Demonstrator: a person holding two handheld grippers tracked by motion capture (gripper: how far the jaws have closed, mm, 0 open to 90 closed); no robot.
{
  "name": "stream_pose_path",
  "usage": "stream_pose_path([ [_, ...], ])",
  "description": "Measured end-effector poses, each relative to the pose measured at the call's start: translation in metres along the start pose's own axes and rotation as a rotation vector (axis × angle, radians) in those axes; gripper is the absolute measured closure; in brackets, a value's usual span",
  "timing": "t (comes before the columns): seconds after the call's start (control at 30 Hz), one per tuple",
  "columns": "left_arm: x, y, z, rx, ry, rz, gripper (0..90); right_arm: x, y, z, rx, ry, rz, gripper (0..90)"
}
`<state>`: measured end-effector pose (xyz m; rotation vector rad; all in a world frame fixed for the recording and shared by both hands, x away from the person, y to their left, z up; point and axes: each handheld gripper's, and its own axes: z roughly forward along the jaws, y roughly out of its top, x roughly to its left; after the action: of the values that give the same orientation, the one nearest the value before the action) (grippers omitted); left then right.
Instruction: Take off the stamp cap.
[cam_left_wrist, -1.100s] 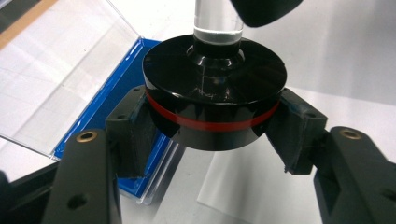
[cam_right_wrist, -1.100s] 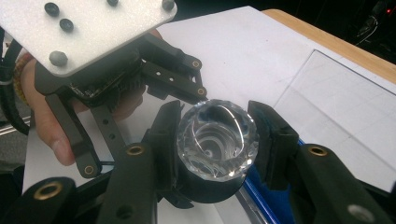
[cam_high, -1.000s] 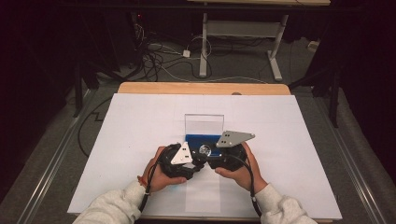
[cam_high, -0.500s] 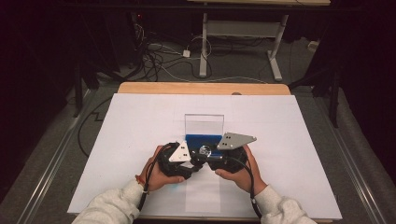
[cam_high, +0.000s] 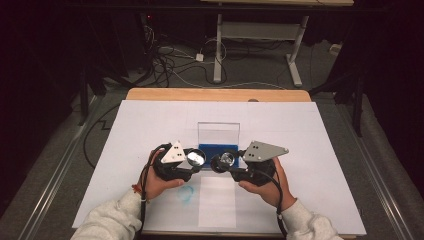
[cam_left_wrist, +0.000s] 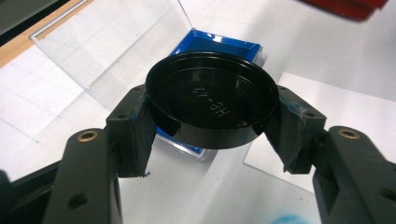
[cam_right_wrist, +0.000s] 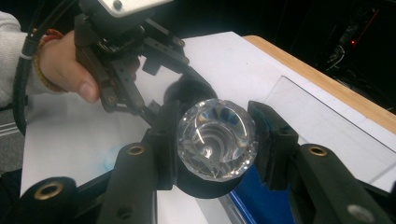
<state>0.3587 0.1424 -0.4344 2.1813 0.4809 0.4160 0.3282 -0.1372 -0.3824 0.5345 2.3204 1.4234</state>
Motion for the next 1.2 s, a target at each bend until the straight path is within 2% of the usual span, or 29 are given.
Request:
stream_pose_path([
  [0.23,0.003,-0.003,-0.01,-0.005,0.017,0.002,37.1,-0.008,-0.005,-0.013,0.018,-0.038,0.013,57.3],
  [0.67,0.008,-0.016,-0.031,0.001,0.067,-0.005,37.0,-0.017,-0.013,-0.03,0.037,-0.068,0.04,57.3],
  [1.2,0.001,-0.047,-0.053,0.033,0.104,-0.033,37.0,-0.027,-0.028,-0.046,0.078,-0.101,0.067,57.2],
])
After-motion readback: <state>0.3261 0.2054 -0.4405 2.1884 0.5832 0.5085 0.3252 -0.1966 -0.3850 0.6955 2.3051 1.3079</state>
